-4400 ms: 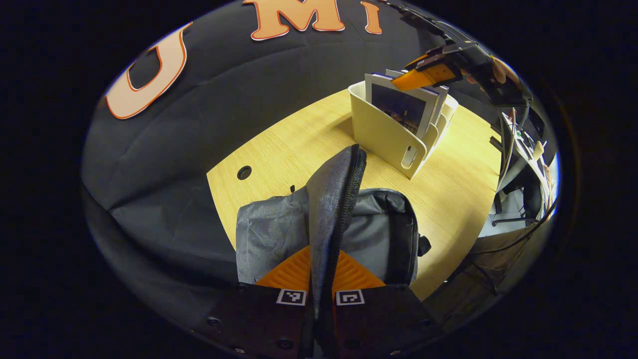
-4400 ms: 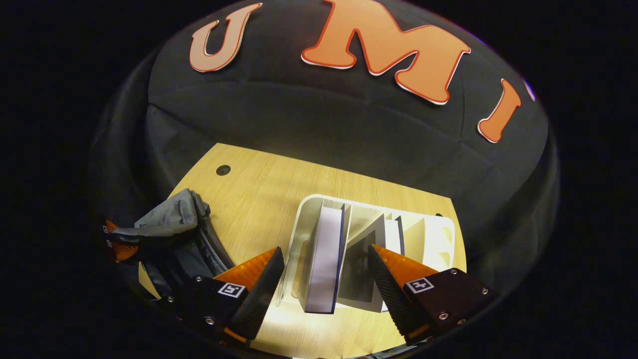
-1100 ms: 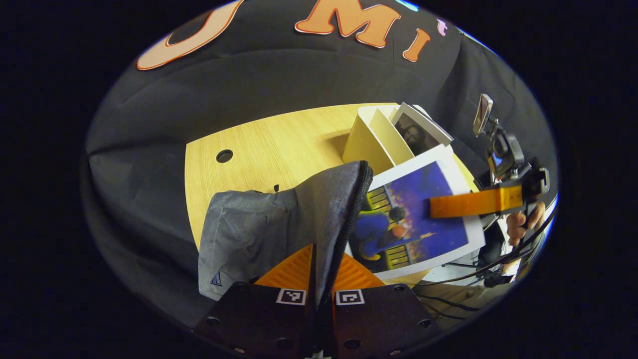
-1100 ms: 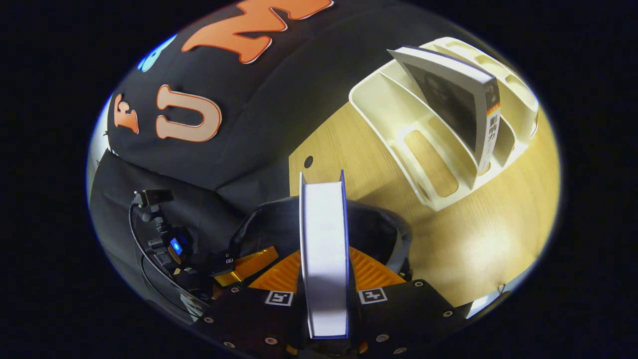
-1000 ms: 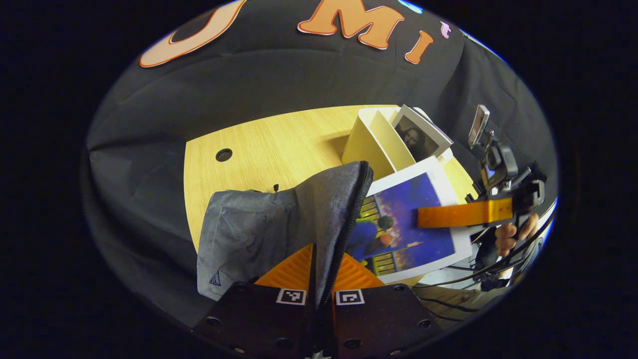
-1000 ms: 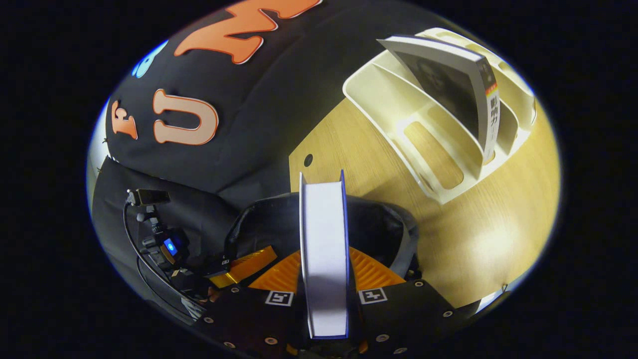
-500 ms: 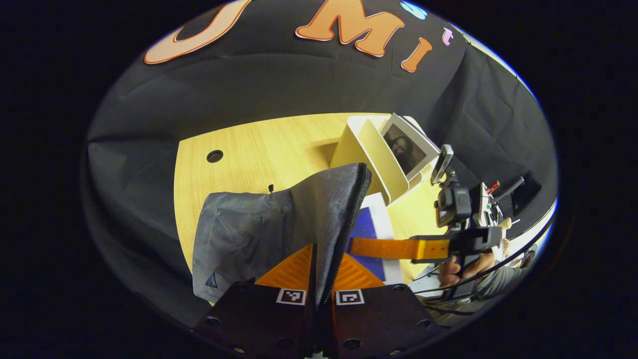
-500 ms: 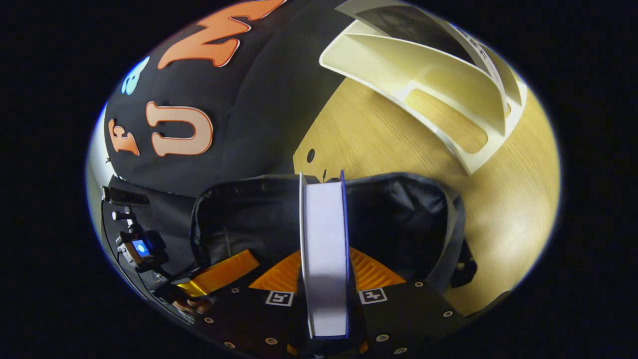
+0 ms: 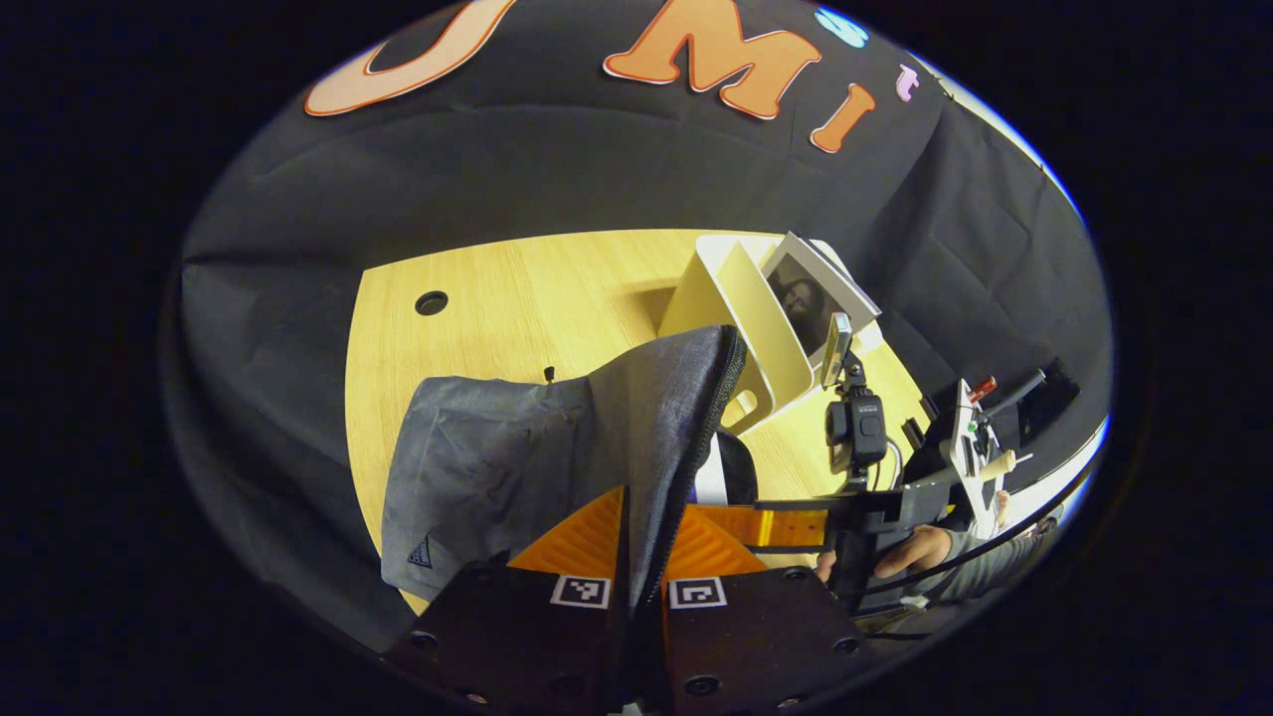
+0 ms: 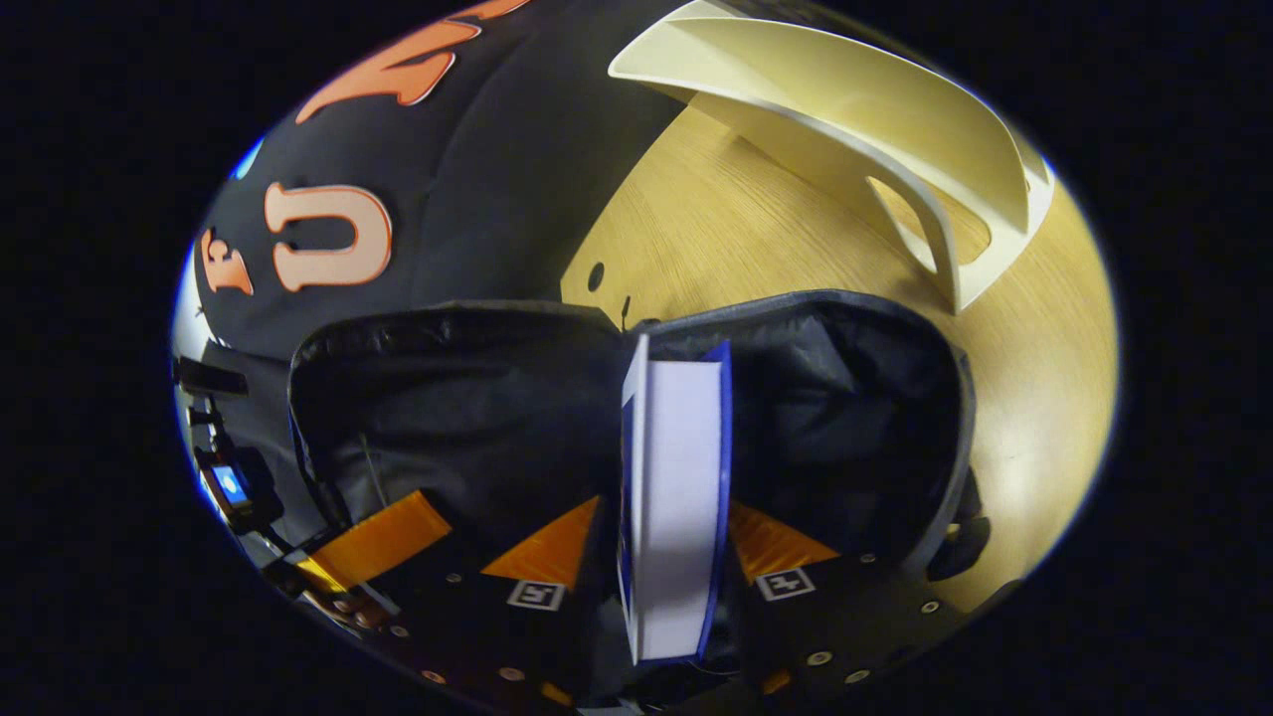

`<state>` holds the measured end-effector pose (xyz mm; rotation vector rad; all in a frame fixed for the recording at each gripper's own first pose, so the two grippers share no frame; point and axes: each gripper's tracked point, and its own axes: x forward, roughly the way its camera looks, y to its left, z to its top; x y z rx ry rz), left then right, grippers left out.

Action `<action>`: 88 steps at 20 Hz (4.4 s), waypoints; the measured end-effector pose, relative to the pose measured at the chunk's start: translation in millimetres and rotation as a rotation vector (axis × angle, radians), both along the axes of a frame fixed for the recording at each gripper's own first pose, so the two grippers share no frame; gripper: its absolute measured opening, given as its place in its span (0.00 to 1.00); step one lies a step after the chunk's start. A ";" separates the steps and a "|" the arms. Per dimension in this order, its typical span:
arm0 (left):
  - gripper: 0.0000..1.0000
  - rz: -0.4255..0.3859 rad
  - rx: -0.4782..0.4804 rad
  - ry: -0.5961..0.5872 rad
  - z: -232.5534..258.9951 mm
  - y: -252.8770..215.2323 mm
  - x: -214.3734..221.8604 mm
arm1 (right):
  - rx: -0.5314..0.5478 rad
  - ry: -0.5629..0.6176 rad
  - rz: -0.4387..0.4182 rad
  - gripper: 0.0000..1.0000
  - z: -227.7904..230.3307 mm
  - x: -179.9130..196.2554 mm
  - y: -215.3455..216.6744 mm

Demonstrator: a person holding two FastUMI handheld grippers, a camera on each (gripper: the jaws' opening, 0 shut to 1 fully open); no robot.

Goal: Open the schoolbag, grab two books from the bookshelf and put them into the schoolbag.

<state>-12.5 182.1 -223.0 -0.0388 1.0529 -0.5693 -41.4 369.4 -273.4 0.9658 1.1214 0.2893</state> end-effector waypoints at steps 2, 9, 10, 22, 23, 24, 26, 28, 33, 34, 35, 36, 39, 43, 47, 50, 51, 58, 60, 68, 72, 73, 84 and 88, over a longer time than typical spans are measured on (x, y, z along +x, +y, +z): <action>0.08 0.008 0.014 -0.003 -1.5 -0.2 0.4 | -0.112 0.008 0.083 0.85 -6.9 -12.9 -23.8; 0.08 0.037 0.045 0.018 -15.4 -7.2 -2.1 | -0.319 -0.041 0.233 0.98 37.2 -14.4 -108.3; 0.08 0.042 0.048 0.019 -17.6 -8.9 -1.9 | -0.348 -0.028 0.245 0.98 45.5 -13.7 -123.1; 0.08 0.077 0.069 0.048 -33.0 -19.7 -4.8 | -0.632 -0.048 0.272 0.98 124.4 48.5 -271.1; 0.08 0.086 0.068 0.050 -34.0 -20.7 -3.6 | -0.650 -0.054 0.280 0.98 129.5 57.4 -278.2; 0.08 0.093 0.065 0.054 -34.4 -21.4 -4.7 | -0.661 -0.059 0.286 0.98 134.6 67.0 -282.8; 0.08 0.112 0.064 0.056 -34.6 -20.1 -5.3 | -0.670 -0.070 0.297 0.98 140.7 78.8 -289.2; 0.08 0.131 0.063 0.058 -35.1 -20.7 -5.2 | -0.671 -0.078 0.314 0.99 141.9 93.1 -289.8; 0.08 0.198 0.065 0.070 -37.2 -22.8 -6.5 | -0.682 -0.032 0.364 0.98 115.0 120.2 -297.0; 0.08 0.213 0.068 0.075 -37.8 -24.1 -6.1 | -0.685 -0.023 0.373 0.98 106.3 126.6 -298.9; 0.08 0.226 0.072 0.079 -37.7 -25.5 -6.4 | -0.694 -0.012 0.385 0.98 96.6 132.4 -300.0; 0.07 0.239 0.078 0.083 -39.5 -26.3 -6.7 | -0.696 -0.001 0.395 0.97 87.7 136.2 -299.9; 0.08 0.271 0.101 0.084 -38.5 -26.4 -5.9 | -0.676 0.039 0.408 0.91 68.0 142.5 -296.1; 0.07 0.311 0.122 0.090 -38.6 -28.2 -7.8 | -0.664 0.071 0.423 0.68 47.4 146.8 -287.6; 0.08 0.326 0.143 0.092 -39.5 -28.6 -10.5 | -0.715 0.091 0.376 0.46 42.6 151.3 -299.2; 0.08 0.318 0.149 0.080 -39.6 -29.8 -11.9 | -0.685 0.107 0.333 0.39 45.5 145.0 -305.1; 0.08 0.316 0.144 0.081 -39.5 -31.2 -11.3 | -0.684 0.103 0.318 0.38 51.5 142.6 -309.9; 0.08 0.255 0.128 0.073 -39.7 -29.8 -12.7 | -0.649 0.037 0.199 0.38 109.1 117.2 -323.9; 0.08 0.231 0.122 0.072 -37.9 -28.9 -12.0 | -0.645 0.025 0.171 0.37 123.8 105.1 -324.8; 0.08 0.114 0.089 0.069 -38.1 -23.6 -12.8 | -0.566 -0.005 0.020 0.37 169.8 56.2 -311.9; 0.08 0.053 0.079 0.059 -34.9 -20.7 -10.1 | -0.512 -0.008 -0.034 0.37 183.5 26.0 -294.8; 0.08 0.043 0.072 0.060 -33.8 -20.6 -10.2 | -0.501 -0.010 -0.045 0.37 185.1 18.7 -290.6; 0.07 -0.048 0.050 0.047 -27.7 -10.6 -5.5 | -0.317 -0.017 -0.104 0.36 155.6 -32.4 -202.6; 0.08 -0.048 0.047 0.040 -26.5 -9.7 -3.4 | -0.330 -0.050 -0.139 0.37 153.6 -36.1 -199.3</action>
